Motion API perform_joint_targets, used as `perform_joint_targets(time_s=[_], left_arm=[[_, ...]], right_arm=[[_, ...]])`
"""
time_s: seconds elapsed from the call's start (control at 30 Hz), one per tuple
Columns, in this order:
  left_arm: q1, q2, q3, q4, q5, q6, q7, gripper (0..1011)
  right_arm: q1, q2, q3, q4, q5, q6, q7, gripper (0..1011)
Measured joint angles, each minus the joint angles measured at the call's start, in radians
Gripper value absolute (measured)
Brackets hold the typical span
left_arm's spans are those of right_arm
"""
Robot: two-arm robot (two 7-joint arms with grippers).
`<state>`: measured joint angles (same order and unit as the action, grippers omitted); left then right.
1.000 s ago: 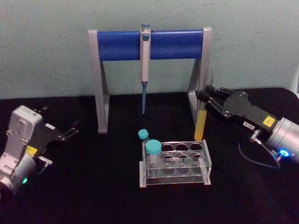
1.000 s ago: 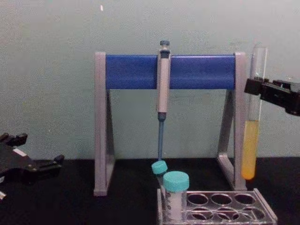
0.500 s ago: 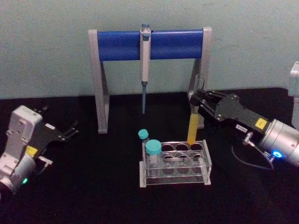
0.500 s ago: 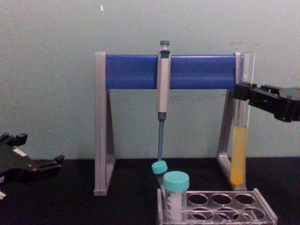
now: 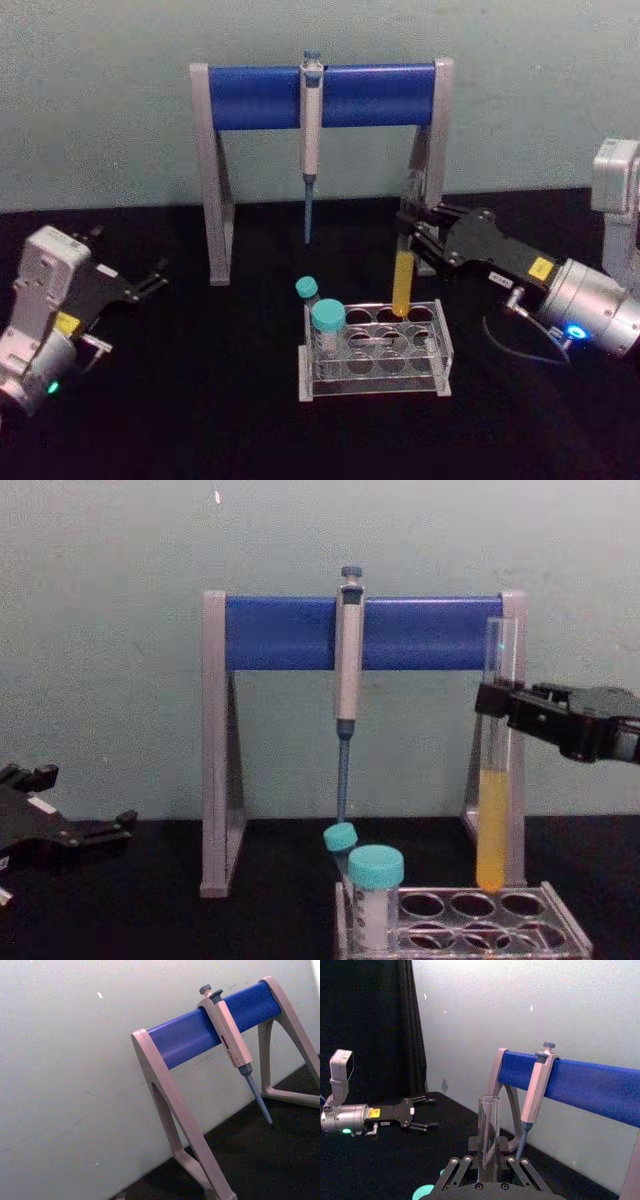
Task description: Pick up the test tube from the test tube rack, shake it, then place it back into the test tube rack.
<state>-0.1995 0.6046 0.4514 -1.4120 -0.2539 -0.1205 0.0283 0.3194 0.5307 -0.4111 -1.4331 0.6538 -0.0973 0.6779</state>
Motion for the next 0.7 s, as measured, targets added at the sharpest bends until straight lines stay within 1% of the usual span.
perform_joint_targets(time_s=[0.4,0.7], left_arm=[[0.0,0.0,0.0,0.0,0.0,0.0,0.0,1001],[0.0,0.0,0.0,0.0,0.0,0.0,0.0,1001]], right_arm=[[0.036,-0.023,-0.028,0.062,-0.014,0.006,0.016,229],[0.051,-0.033,-0.043,0.087,-0.02,0.009,0.023,229]])
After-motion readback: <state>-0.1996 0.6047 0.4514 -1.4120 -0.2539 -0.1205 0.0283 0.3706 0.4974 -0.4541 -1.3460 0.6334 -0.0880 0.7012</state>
